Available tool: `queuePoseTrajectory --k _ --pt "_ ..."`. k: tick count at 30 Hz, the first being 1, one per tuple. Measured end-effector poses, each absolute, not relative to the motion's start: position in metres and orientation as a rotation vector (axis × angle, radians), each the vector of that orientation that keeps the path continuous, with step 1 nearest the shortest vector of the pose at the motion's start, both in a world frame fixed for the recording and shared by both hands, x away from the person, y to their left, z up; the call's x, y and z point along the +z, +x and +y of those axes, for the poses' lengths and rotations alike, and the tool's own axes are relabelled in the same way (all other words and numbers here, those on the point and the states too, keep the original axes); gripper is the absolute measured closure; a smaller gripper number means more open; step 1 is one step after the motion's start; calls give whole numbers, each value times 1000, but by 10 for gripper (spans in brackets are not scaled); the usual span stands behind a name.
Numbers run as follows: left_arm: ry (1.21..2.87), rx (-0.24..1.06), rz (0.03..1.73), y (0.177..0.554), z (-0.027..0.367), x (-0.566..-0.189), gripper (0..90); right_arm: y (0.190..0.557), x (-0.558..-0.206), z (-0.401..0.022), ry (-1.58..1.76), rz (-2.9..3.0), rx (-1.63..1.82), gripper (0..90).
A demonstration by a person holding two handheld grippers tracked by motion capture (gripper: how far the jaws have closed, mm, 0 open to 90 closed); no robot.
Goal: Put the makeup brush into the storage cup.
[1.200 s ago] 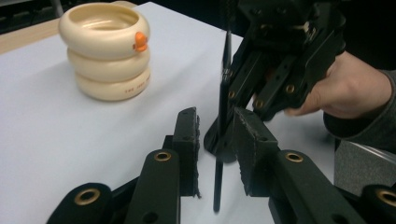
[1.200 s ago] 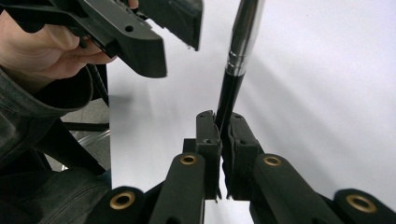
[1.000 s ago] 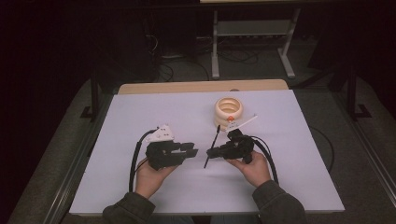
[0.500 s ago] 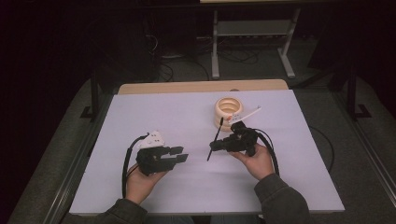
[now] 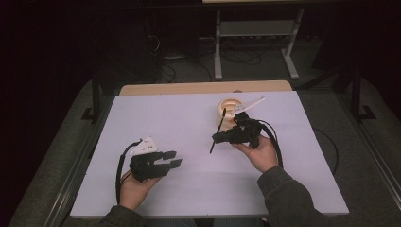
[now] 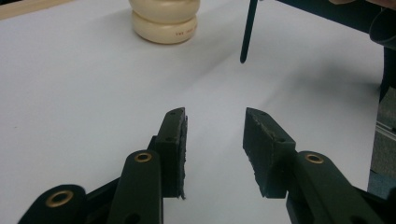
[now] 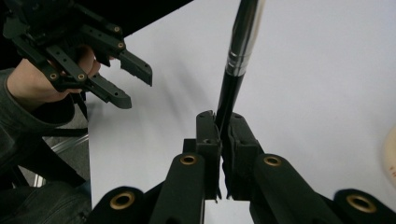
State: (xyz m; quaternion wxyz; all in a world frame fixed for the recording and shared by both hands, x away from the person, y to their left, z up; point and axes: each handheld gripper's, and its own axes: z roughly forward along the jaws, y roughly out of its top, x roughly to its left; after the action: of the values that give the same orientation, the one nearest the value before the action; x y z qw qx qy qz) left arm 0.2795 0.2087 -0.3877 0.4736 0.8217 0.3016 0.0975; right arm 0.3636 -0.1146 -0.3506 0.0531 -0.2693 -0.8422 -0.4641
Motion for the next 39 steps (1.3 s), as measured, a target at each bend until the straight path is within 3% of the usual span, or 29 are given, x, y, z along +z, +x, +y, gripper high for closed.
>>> queuePoseTrajectory --k 39 --pt "1976 292 825 285 230 -392 445 420 -279 -126 -977 -2655 -1439 848"
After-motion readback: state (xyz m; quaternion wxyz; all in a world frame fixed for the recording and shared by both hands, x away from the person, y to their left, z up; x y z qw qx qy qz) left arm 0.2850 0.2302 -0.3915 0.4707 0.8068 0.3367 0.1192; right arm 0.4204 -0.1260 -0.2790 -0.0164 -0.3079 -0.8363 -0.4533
